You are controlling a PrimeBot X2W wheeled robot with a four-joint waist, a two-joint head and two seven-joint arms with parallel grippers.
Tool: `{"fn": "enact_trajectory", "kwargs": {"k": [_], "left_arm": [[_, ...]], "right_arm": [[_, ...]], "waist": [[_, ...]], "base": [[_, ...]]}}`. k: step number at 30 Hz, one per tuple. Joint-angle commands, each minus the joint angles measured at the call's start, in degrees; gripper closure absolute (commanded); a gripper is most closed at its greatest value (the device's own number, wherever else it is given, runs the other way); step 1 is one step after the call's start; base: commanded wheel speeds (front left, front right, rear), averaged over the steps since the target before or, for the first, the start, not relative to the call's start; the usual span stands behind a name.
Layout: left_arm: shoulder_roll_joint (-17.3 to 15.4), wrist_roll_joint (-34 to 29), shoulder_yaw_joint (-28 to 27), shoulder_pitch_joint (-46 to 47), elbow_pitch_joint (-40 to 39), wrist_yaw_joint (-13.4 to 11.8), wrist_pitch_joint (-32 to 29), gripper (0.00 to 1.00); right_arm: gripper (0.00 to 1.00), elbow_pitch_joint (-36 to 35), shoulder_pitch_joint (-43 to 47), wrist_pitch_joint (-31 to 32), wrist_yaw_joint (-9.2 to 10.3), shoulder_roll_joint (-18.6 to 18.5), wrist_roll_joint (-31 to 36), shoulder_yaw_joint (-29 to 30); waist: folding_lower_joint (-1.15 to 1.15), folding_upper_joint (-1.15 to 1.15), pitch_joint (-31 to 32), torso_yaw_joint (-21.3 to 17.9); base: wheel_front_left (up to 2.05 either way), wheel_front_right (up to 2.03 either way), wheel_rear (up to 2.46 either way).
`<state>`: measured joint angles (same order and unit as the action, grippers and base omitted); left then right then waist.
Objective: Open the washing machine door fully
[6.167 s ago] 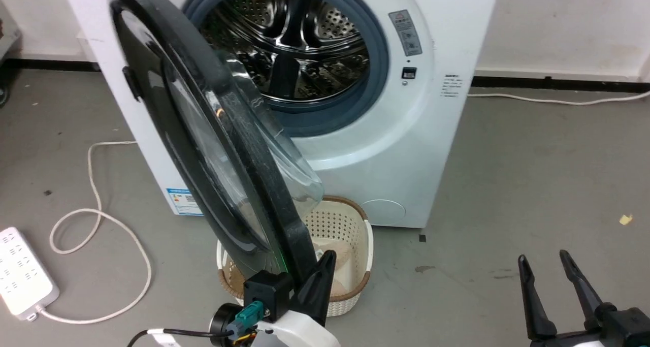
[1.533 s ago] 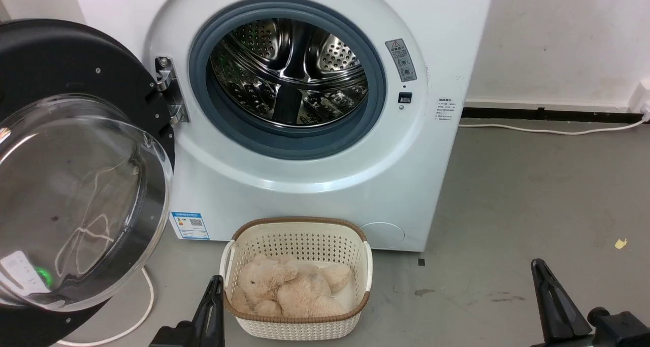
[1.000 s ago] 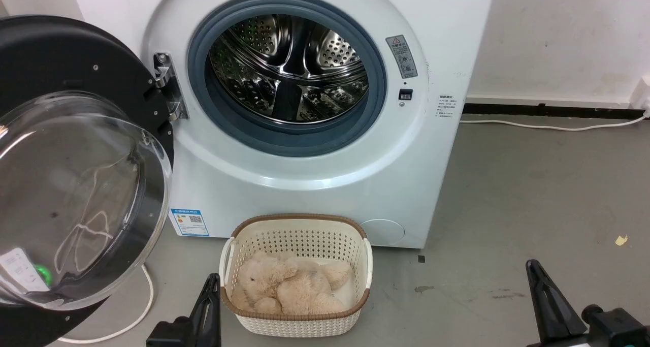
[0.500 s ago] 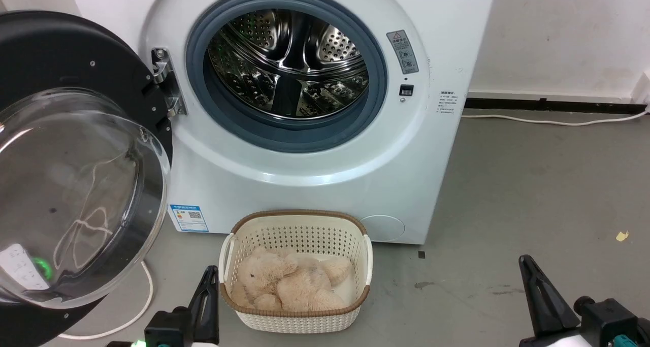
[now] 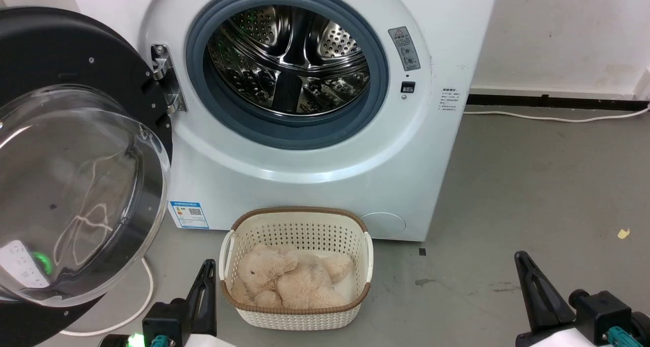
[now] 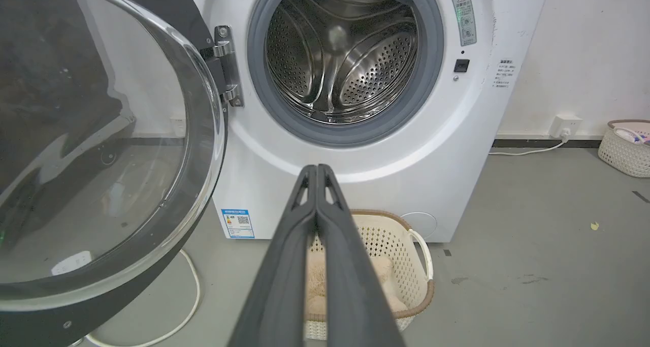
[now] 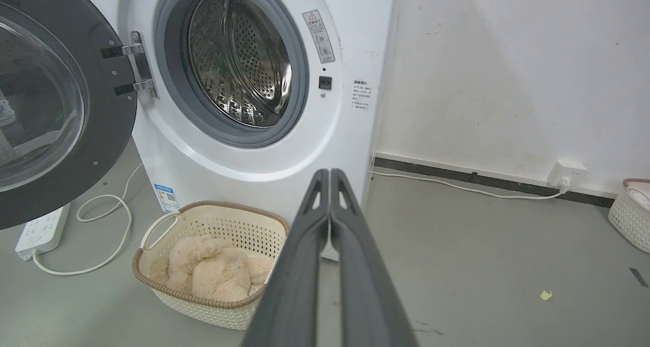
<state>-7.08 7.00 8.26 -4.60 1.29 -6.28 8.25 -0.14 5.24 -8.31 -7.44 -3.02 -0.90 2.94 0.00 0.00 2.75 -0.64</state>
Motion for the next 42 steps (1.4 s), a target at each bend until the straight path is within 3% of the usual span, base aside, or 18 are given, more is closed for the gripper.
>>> {"fn": "enact_trajectory", "kwargs": {"k": [1,42], "left_arm": [[0.29,-0.57,-0.41,0.87,-0.24,0.31,-0.29,1.0],[2.64,-4.44,-5.12,3.11,-0.87,3.89,-5.07,1.0]], "right_arm": [[1.0,0.06,-1.04,0.28,-0.02,0.06,0.31,-0.18],[1.0,0.11,-3.57,5.1,-0.04,0.11,0.66,-1.84]], "waist": [[0.0,0.0,-0.03,0.01],[0.0,0.0,-1.67,0.39]], "base": [[0.0,0.0,0.0],[0.0,0.0,0.0]]}}
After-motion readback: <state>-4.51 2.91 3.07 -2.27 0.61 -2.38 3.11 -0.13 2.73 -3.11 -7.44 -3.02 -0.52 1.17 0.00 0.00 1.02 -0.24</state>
